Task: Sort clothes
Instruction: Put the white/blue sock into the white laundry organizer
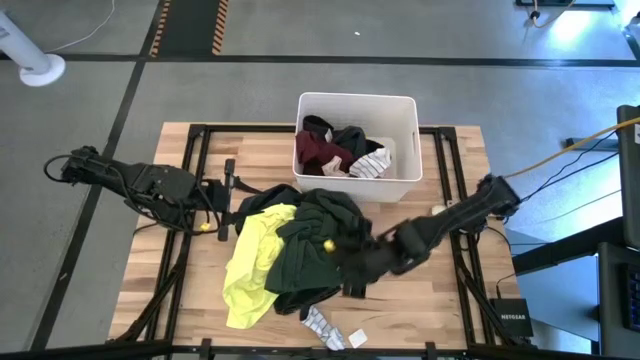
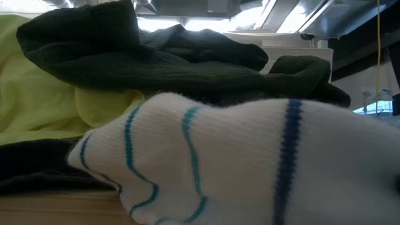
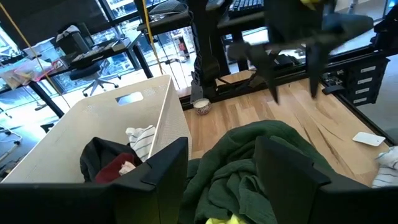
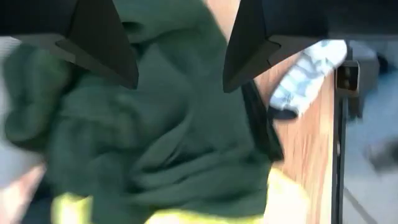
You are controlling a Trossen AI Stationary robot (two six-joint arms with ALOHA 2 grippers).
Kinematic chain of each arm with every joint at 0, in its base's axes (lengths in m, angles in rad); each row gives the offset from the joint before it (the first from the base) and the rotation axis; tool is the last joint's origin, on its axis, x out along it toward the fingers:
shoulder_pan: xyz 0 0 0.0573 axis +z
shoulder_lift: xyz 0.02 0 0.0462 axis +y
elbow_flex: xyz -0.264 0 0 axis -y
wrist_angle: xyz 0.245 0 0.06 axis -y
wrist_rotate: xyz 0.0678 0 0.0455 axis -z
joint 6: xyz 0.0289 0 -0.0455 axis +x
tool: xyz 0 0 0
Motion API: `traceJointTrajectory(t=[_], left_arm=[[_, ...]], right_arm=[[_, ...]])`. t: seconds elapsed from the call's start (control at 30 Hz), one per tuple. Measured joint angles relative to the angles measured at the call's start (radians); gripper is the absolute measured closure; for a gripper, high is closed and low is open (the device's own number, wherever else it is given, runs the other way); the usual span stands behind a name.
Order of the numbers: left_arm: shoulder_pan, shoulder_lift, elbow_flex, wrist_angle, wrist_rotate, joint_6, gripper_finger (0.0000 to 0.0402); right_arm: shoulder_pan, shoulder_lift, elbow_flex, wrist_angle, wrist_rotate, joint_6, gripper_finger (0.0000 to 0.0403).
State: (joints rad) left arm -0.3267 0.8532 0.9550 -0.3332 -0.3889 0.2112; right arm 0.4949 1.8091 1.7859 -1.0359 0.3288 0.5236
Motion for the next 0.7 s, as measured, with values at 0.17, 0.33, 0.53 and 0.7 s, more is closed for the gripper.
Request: traceJointTrajectory(t=[0.17, 0.33, 0.53, 0.7], left_arm=[[0.000, 0.000, 0.000, 0.008, 0.000, 0.006, 0.0220], [0.000, 0.000, 0.000, 0.008, 0.000, -0.002, 0.0220], [-0.001, 0.000, 0.000, -0.006, 0.000, -0.082, 0.0220], [-0.001, 0.000, 0.000, -0.036, 0.000, -0.138, 0.0220]], right_arm=[[0.035, 0.093, 0.000, 0.021, -0.042, -0.112, 0.0150], [0.044, 0.162, 0.000, 0.110, -0.064, -0.219, 0.0150], [0.041, 0.233, 0.000, 0.253, -0.144, -0.248, 0.0150], [0.056, 0.300, 0.000, 0.351, -0.191, -0.252, 0.0150]])
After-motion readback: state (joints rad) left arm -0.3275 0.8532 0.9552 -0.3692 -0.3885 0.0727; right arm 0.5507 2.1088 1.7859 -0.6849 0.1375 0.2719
